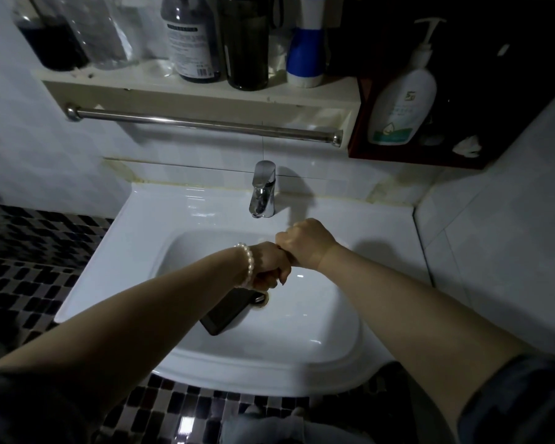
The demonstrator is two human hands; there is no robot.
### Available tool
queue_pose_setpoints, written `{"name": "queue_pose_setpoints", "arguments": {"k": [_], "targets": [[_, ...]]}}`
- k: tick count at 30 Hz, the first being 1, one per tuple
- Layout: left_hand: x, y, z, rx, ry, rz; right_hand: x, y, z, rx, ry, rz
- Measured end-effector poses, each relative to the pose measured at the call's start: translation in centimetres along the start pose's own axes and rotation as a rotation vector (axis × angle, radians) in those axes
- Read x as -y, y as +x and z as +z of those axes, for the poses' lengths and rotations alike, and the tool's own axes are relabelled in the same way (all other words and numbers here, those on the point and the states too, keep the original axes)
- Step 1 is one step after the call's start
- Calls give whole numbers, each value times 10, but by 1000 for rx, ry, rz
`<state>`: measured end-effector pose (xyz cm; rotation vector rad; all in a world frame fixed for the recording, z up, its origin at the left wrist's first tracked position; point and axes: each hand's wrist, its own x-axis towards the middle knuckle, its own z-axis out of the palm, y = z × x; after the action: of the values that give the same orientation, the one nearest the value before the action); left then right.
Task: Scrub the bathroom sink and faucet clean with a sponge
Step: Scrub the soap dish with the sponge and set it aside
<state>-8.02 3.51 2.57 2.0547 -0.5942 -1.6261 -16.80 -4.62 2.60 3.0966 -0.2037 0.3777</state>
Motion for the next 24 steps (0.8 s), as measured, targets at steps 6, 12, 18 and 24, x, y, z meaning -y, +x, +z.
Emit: {"name": "queue_pose_setpoints", "arguments": {"k": [6,12,18,24], "targets": [[3,1,2,-15,24,9,1,-2,6,6,-15,5],[9,6,5,-22,24,-9,-3,-8,15,-69,-100,-42],[18,17,22,-180,430,96,-1,-17,28,35,-151,-23],[33,21,35,-308,671,229,8,-33,38,523,179,498]]}}
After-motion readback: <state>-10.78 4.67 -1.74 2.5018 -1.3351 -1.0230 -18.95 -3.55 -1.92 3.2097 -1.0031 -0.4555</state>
